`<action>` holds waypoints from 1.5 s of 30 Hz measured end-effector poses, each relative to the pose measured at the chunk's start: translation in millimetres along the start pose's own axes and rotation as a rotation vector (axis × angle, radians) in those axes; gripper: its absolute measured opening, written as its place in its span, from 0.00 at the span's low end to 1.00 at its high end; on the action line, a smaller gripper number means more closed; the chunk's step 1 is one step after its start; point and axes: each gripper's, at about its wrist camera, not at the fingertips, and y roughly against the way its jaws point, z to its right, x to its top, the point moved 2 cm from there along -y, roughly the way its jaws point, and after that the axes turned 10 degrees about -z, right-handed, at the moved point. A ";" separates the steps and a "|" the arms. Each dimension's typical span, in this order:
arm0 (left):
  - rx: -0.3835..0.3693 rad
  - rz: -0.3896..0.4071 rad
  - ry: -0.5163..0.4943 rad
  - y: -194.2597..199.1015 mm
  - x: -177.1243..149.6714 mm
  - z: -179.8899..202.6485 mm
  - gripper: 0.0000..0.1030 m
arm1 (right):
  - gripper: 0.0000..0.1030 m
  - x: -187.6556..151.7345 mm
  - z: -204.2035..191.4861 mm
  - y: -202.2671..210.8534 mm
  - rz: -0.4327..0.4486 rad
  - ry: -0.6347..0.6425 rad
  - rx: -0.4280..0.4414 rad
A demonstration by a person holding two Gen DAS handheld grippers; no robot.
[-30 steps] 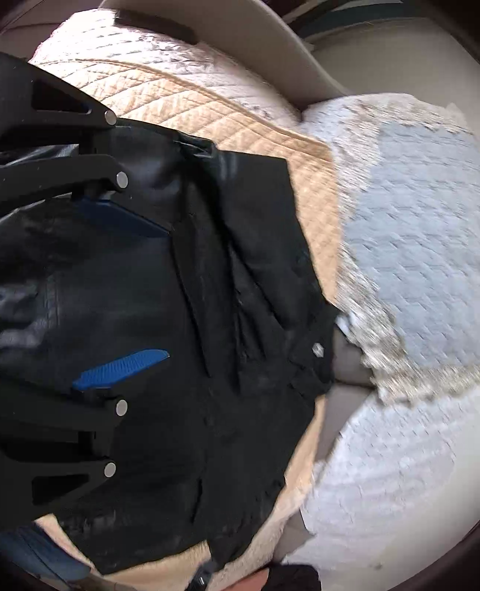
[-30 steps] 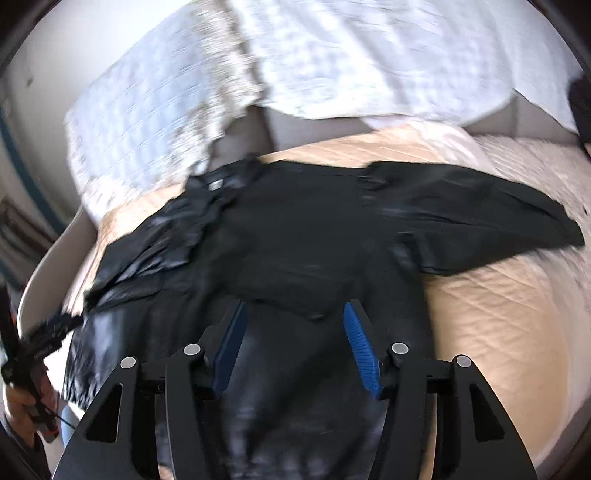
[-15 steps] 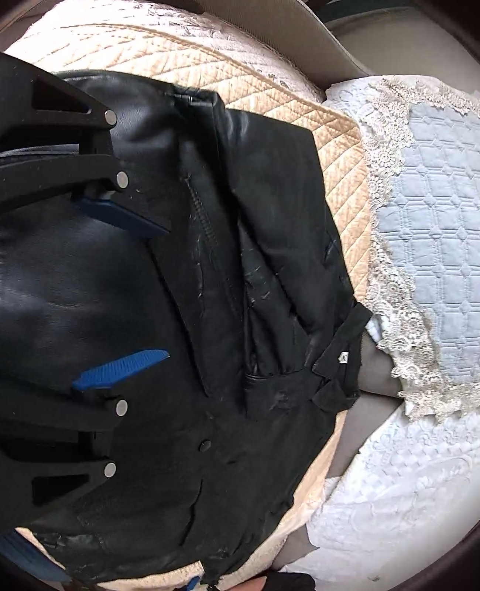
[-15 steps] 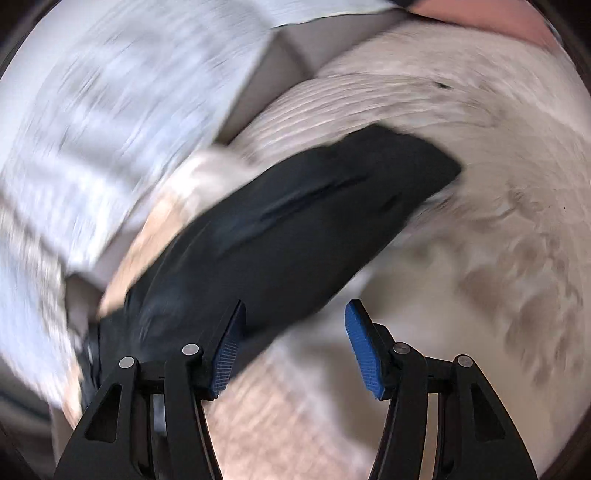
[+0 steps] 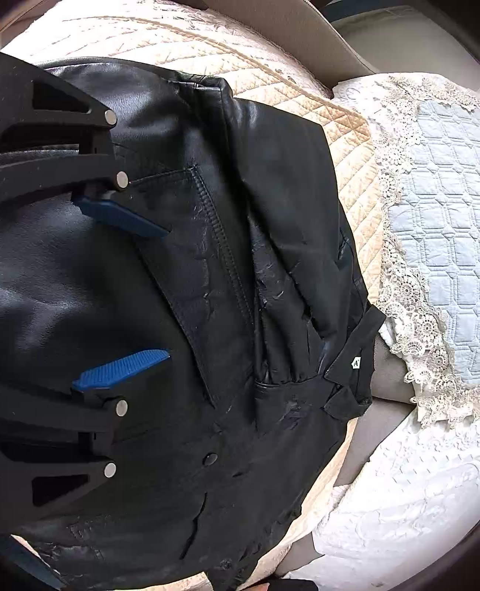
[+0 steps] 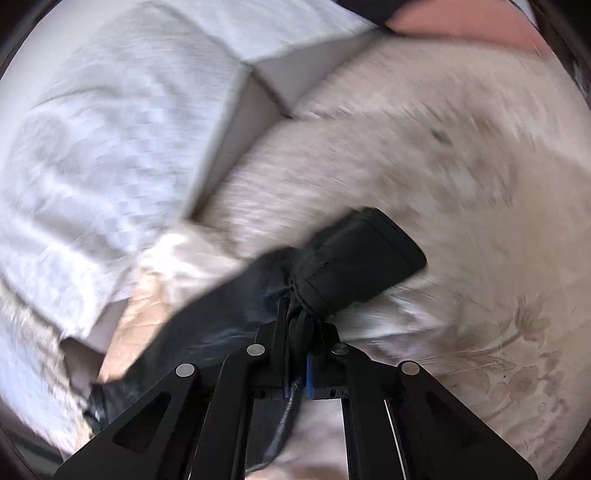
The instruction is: Fold large clothes
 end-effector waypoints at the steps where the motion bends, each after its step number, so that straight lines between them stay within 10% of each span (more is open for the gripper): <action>1: -0.004 0.002 0.000 1.5 -0.7 -0.9 0.64 | 0.05 -4.4 -26.3 11.8 0.008 0.068 0.028; 9: -0.038 0.028 0.013 20.4 -6.0 -7.3 0.64 | 0.05 -78.9 -217.2 47.4 -0.026 0.475 0.260; 18: -0.050 0.067 0.049 42.5 -13.1 -29.7 0.64 | 0.08 -238.2 -343.4 -78.5 -0.364 0.762 0.311; 22: -0.052 0.059 0.072 42.7 -16.1 -41.6 0.64 | 0.48 -296.2 -333.2 -134.5 -0.546 0.810 0.249; 30: -0.097 0.081 0.063 57.5 -1.8 -40.7 0.64 | 0.51 -296.6 -316.3 -62.8 -0.510 0.819 0.443; 38: -0.159 0.151 -0.071 58.7 59.3 26.3 0.64 | 0.48 -195.7 -214.1 -37.3 -0.253 0.585 0.194; 45: -0.225 0.122 -0.142 25.1 105.1 83.5 0.63 | 0.41 -190.0 -187.0 -68.2 -0.341 0.619 0.066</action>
